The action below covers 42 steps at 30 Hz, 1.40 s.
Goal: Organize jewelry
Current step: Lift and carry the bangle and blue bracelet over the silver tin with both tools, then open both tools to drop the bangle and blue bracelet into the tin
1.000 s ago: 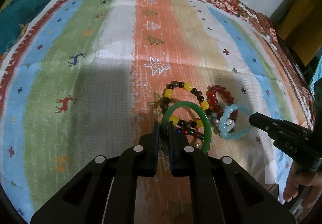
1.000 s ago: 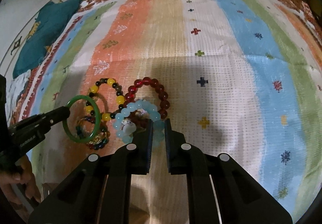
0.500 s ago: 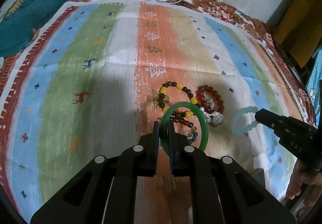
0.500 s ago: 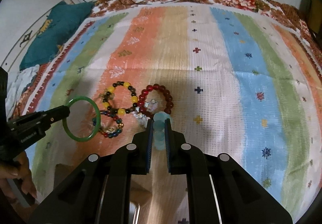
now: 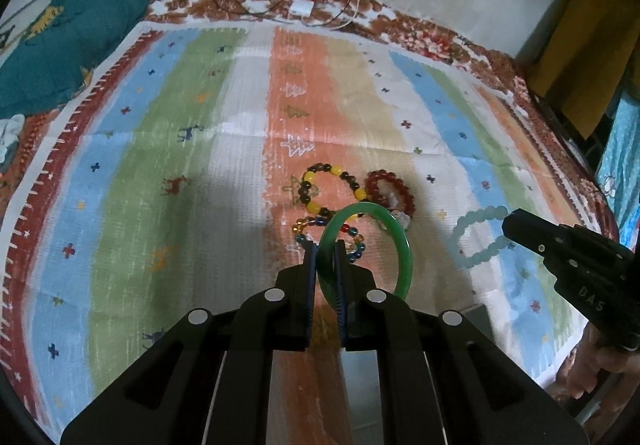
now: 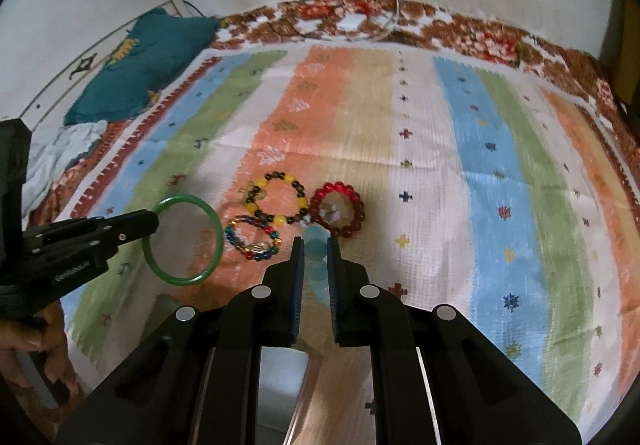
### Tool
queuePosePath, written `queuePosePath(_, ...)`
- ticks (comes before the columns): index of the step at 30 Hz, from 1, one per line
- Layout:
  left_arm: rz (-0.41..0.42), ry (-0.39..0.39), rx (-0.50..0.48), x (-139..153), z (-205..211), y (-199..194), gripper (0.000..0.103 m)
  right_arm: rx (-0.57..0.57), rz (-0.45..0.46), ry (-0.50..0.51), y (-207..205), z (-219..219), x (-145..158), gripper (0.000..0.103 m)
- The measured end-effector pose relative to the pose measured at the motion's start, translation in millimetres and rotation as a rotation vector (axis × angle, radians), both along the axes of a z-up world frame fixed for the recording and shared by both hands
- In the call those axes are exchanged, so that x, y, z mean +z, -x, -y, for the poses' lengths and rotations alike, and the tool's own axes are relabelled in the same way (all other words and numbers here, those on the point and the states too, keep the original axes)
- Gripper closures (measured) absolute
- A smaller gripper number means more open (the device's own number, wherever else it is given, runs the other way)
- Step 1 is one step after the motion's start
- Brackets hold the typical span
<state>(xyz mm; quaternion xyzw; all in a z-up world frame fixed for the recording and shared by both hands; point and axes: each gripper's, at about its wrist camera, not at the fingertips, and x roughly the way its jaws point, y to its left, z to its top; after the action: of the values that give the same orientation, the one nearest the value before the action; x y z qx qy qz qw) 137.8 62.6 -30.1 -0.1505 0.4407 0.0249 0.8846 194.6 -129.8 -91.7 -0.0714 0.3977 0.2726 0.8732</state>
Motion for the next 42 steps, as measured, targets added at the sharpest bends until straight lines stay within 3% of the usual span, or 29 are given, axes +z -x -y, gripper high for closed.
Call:
queuePosePath(9, 0.039, 0.008, -0.01, 14, 11, 28, 0.095, 0.053, 0.035, -0.046, 29, 5, 20, 0.091)
queuePosePath(22, 0.054, 0.002, -0.037, 19, 28, 57, 0.095, 0.134, 0.059, -0.053, 73, 7, 25, 0.091)
queuePosePath(33, -0.019, 0.025, -0.098, -1, 46, 63, 0.093, 0.15, -0.005, -0.045, 82, 12, 10, 0.09)
queuePosePath(35, -0.037, 0.035, -0.078, -6, 43, 60, 0.089, 0.133, -0.017, -0.048, 78, 14, 7, 0.082)
queuePosePath(36, -0.041, 0.035, -0.069, -7, 41, 60, 0.085, 0.126, -0.009, -0.046, 77, 15, 7, 0.067)
queuePosePath(37, -0.043, 0.033, -0.062, -7, 39, 59, 0.078, 0.12, -0.002, -0.045, 77, 16, 8, 0.06)
queuePosePath(42, -0.026, 0.016, -0.021, -2, 26, 60, 0.066, 0.096, -0.007, -0.037, 69, 19, 5, 0.053)
